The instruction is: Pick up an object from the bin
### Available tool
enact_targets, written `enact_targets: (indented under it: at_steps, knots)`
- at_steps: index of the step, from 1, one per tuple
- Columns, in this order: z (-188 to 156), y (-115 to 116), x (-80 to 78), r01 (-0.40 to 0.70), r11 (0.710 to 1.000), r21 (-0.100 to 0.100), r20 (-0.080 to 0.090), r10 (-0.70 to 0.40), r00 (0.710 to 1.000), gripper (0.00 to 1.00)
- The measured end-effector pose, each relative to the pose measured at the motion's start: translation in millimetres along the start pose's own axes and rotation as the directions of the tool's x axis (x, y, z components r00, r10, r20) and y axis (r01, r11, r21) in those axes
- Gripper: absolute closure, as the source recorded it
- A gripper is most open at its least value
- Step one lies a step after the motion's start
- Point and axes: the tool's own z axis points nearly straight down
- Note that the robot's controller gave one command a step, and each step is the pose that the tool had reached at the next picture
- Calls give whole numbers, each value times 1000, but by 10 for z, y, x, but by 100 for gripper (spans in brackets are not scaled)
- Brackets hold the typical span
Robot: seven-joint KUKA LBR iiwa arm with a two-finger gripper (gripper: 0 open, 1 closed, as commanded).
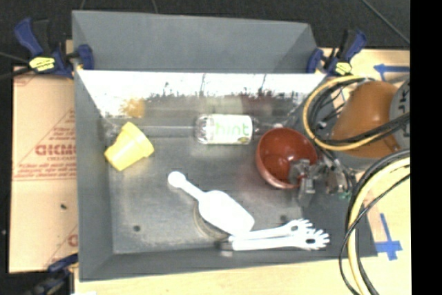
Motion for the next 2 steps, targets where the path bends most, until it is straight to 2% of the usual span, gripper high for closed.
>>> enact_targets:
  at_steps: [2]
  knots:
    - [-12,7,-8,4,1000,0,2,-4,1000,100]
